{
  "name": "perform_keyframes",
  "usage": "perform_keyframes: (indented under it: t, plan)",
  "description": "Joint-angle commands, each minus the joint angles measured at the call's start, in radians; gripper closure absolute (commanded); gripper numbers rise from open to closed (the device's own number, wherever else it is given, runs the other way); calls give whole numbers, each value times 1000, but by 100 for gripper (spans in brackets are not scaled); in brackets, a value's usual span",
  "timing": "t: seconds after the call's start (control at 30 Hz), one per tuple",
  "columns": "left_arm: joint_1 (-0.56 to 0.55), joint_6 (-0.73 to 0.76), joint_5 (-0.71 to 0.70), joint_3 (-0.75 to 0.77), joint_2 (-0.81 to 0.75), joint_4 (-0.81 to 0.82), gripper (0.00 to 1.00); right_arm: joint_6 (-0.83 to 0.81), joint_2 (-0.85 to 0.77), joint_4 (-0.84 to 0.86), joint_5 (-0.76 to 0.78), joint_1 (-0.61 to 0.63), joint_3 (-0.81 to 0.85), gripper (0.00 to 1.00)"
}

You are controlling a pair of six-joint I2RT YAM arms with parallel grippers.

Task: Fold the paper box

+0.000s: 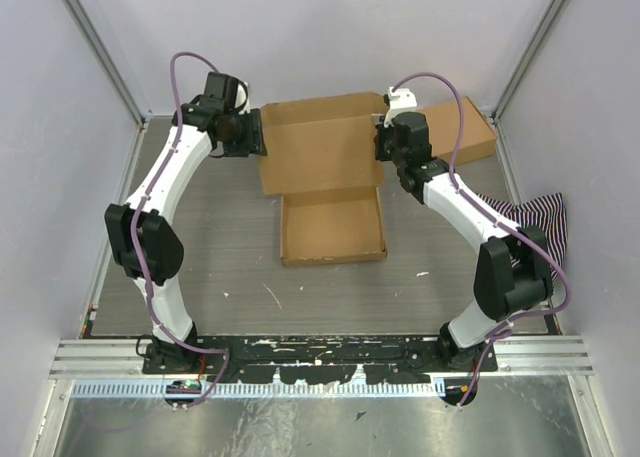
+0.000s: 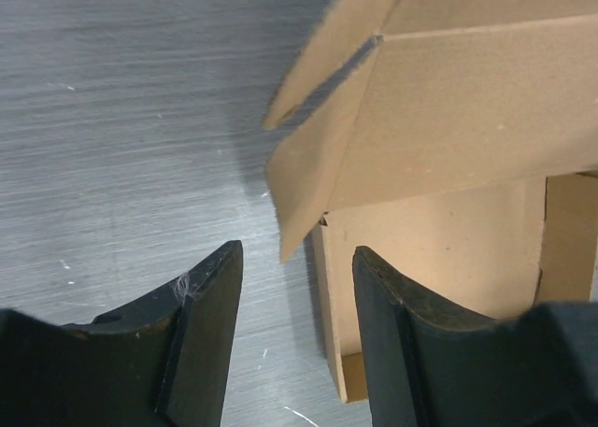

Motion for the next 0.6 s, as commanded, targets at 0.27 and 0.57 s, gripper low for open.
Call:
perform_keyframes:
  t: [0.27,0.57]
  plan:
    - [4,41,-38,162,106,19,43,-28,-64,93,-95,6,-8,99]
    - [1,41,-31,198,129,-14,73,-53,-51,49,-100,4,27,99]
